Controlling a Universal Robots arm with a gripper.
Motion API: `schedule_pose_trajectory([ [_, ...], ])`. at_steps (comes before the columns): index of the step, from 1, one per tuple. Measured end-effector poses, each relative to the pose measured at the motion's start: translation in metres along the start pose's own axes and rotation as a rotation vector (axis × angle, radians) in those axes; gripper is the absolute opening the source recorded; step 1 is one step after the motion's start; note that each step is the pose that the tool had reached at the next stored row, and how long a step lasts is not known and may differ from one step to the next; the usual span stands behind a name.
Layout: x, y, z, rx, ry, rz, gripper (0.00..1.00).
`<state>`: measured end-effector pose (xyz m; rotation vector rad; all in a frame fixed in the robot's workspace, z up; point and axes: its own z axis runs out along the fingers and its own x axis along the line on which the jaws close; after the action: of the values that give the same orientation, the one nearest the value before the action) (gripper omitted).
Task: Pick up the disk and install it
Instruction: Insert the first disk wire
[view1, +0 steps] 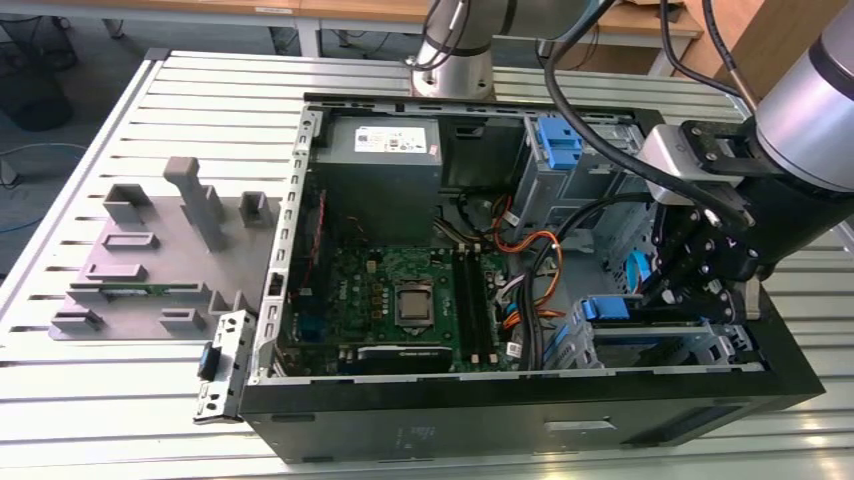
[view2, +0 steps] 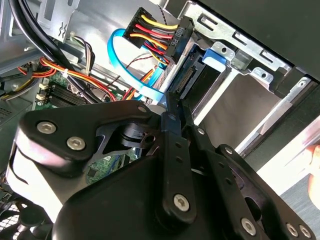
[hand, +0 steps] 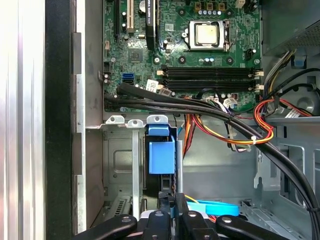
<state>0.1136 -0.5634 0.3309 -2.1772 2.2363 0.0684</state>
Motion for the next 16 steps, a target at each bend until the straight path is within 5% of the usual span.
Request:
schedule_pose_trajectory([
  [11,0.0,0.0,0.0007,0.0,-0.0003,0.0,0.16],
  [16,0.0,0.0,0.0008,0.0,-0.0004,0.0,0.24],
])
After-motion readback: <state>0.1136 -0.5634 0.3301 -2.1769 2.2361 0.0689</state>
